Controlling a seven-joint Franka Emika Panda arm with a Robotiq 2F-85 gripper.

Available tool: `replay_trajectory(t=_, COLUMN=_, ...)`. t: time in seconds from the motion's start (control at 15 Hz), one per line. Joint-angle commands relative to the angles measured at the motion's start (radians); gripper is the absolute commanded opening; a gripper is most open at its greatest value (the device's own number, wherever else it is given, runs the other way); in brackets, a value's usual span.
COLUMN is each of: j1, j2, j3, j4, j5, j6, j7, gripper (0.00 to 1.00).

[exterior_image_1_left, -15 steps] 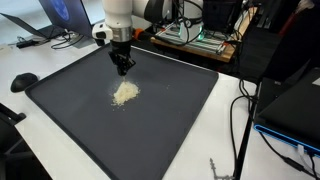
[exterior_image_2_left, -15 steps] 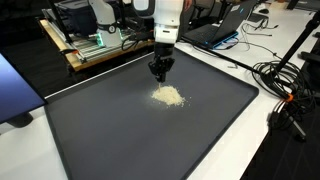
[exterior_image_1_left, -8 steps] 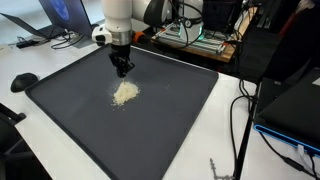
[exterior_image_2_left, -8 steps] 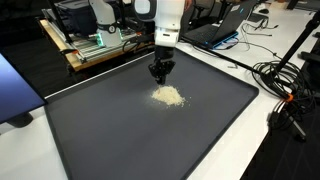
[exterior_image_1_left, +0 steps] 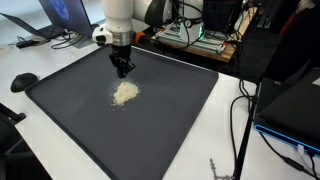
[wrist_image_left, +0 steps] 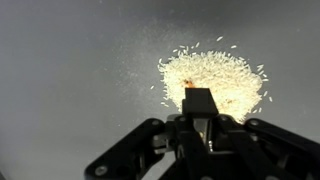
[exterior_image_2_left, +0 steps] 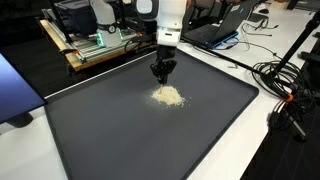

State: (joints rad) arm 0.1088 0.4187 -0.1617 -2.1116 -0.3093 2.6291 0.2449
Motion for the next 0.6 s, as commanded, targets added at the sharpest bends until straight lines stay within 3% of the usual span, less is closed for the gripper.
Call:
replay_trajectory(t=0.0, j1=0.018, j2=0.009, j3=-0.021, j4=0.017, j5=-0.03, j6=0.001, j7=0.044, gripper=0.04)
replay_trajectory(t=0.53, j1=0.01, j2=0.013, j3=-0.022, j4=0.023, j5=-0.018, j6=-0.04, j7=0.038, gripper=0.04)
